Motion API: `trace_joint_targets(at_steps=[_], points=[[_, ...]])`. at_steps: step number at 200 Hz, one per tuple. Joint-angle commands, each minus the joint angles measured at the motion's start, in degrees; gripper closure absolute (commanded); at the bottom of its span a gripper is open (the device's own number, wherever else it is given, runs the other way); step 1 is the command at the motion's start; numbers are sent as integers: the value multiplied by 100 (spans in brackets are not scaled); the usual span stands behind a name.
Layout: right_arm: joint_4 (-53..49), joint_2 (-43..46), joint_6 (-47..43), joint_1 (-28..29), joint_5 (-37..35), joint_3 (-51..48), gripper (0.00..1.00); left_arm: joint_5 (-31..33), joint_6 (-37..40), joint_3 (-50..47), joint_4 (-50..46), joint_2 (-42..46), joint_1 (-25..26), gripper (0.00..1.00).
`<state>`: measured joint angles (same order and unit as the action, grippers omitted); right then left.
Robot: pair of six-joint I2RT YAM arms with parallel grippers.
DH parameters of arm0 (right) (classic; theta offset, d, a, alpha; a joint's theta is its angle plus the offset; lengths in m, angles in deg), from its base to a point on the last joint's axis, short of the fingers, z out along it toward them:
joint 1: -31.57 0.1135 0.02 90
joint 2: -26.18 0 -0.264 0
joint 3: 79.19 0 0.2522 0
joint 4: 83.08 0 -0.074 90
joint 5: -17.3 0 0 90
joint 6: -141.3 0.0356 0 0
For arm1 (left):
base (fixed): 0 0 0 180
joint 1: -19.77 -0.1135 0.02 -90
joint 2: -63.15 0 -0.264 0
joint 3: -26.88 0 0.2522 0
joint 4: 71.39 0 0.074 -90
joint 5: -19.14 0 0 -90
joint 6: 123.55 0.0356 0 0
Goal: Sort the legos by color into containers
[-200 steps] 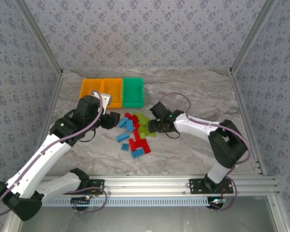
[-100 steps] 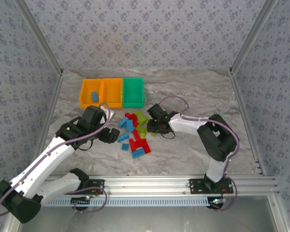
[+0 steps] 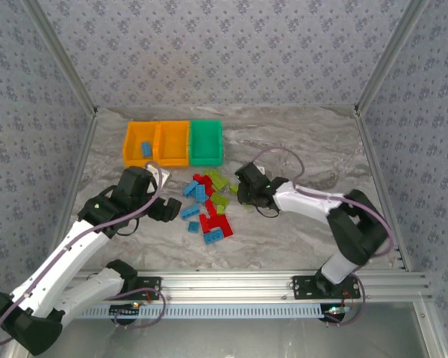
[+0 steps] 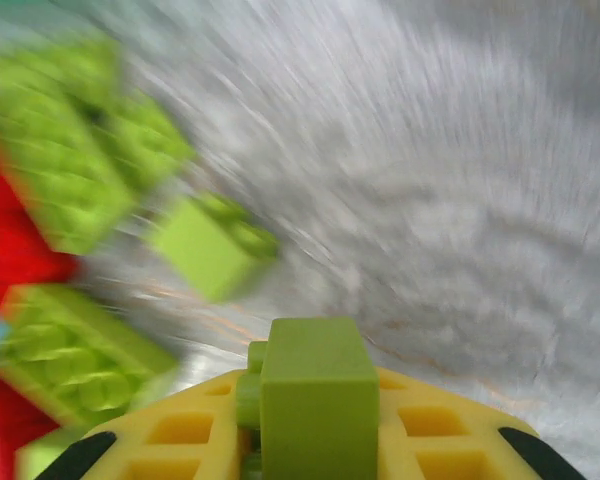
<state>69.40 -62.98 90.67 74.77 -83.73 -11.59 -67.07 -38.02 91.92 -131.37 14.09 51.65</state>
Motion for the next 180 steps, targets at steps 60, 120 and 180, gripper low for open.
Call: trace_joint_targets(at_steps=[60,120,180], points=[[1476,-1586,-2745,2,-151,2824,85,74,90,-195,360,464,-454,2],[359,-4299,-2996,-161,-455,5796,77,210,92,-236,374,414,-454,1],[-514,-4460,-2953,-136,-378,6671,54,272,92,-216,334,300,-454,1]])
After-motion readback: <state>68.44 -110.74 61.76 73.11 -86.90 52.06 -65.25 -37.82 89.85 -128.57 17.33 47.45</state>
